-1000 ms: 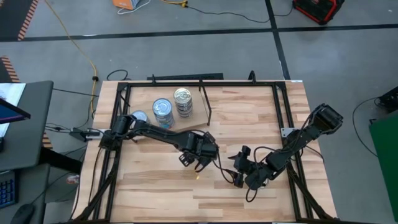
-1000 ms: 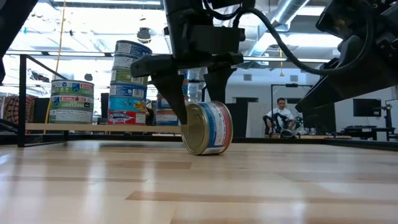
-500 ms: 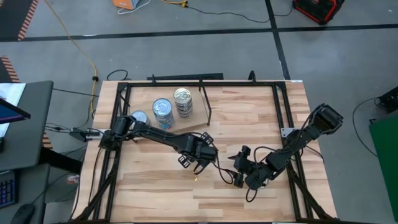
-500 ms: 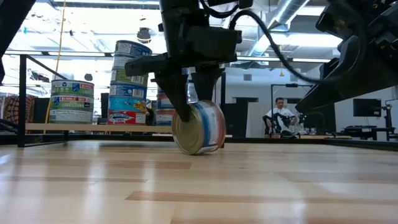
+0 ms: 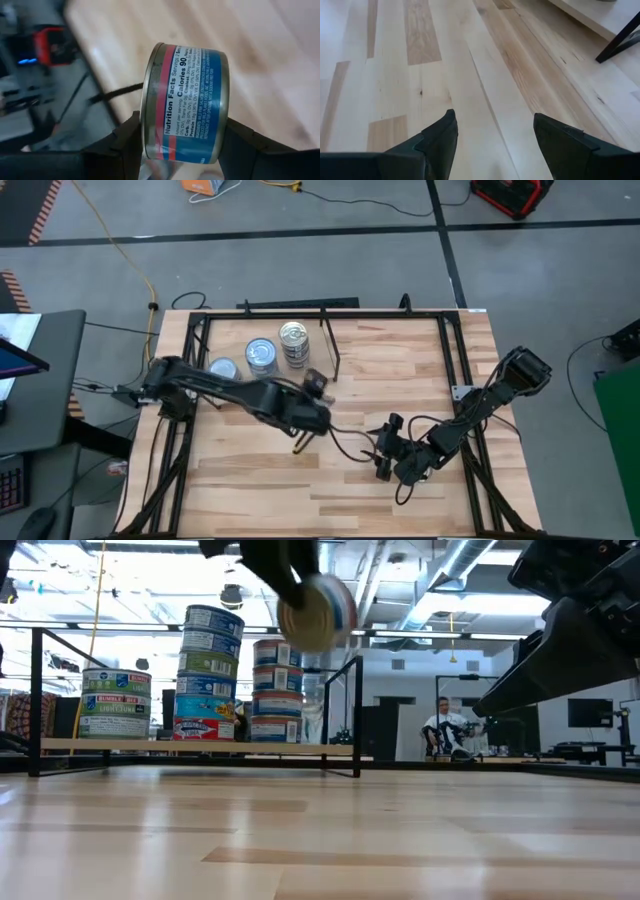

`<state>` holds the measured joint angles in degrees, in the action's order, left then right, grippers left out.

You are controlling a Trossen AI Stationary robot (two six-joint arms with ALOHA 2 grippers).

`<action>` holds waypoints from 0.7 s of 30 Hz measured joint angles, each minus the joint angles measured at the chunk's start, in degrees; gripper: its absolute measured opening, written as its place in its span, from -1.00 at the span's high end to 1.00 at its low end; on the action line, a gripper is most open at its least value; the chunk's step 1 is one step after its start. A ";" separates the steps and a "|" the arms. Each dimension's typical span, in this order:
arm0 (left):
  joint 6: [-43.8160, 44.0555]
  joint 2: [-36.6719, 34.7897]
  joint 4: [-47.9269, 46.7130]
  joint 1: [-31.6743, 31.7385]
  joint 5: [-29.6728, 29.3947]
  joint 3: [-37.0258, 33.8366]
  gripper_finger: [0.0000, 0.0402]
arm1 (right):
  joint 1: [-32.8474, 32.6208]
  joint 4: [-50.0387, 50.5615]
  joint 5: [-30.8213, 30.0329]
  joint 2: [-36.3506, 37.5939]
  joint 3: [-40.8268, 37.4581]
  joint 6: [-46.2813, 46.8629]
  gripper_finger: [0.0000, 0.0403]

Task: Stack canned seafood by type on shelf
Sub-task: Stack the blue pink tuna can on top of the blue pink tuna can on the shelf

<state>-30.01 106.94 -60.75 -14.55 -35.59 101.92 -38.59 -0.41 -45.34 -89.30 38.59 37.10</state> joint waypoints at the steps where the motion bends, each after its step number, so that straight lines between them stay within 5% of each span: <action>1: 0.36 -1.58 -0.35 -0.02 -1.12 0.01 0.05 | -0.01 -0.06 0.00 0.00 0.00 -0.02 -0.42; 9: -1.41 -9.64 -1.62 1.54 -12.69 0.03 0.05 | -0.01 -0.09 0.00 0.00 0.00 0.14 -0.42; 21: -7.06 -14.23 1.18 12.35 -14.05 0.03 0.05 | -0.02 -0.08 0.00 0.00 0.00 0.26 -0.42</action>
<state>-37.08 92.71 -59.57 -2.19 -49.65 101.95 -38.61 -0.49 -45.34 -89.30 38.59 37.36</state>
